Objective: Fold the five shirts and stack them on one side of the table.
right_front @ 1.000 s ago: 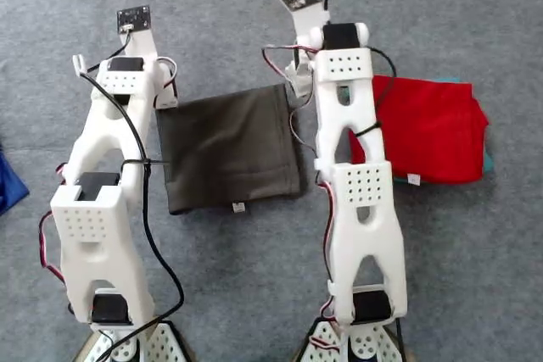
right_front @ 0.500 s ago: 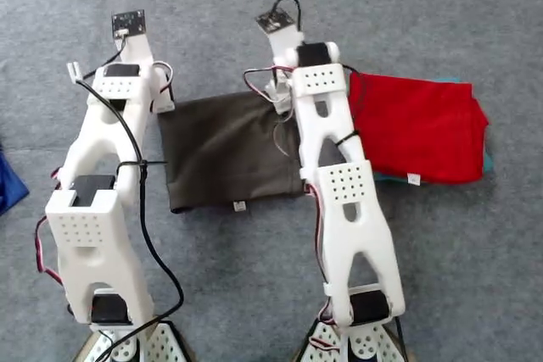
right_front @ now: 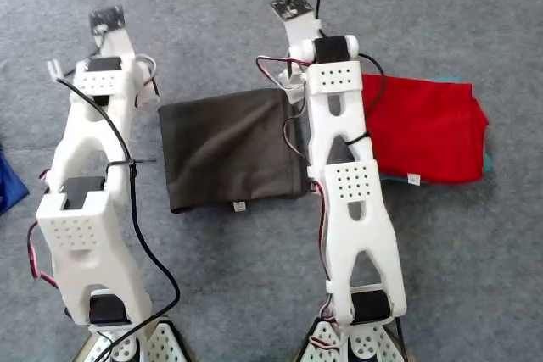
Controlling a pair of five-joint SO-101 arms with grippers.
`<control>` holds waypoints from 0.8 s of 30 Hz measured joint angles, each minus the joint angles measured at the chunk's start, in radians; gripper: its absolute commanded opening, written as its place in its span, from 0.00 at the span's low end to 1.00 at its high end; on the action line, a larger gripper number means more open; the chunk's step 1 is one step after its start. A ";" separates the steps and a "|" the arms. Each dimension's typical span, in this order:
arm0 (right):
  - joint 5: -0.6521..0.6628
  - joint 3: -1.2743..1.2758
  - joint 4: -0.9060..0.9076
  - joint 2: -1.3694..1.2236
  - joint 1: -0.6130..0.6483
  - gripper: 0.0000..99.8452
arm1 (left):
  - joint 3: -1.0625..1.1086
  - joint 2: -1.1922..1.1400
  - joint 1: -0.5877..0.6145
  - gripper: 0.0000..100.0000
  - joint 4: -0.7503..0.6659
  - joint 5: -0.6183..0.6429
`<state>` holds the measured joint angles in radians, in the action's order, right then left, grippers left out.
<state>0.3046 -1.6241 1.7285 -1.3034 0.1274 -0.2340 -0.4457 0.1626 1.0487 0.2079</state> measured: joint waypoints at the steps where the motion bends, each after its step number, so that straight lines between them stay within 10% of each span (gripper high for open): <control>1: 0.000 0.000 0.008 0.015 0.000 0.01 | -0.012 0.020 -0.002 0.03 0.009 0.000; 11: 0.000 0.247 0.032 0.292 0.000 0.01 | -0.035 0.000 -0.114 0.03 -0.015 -0.064; 24: 0.032 1.367 -0.175 0.980 0.052 0.01 | -0.037 -0.133 -0.094 0.03 -0.028 -0.064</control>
<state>0.3368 -0.2570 1.5535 -0.3230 0.1795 -0.2708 -0.5792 0.0690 1.0211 0.1435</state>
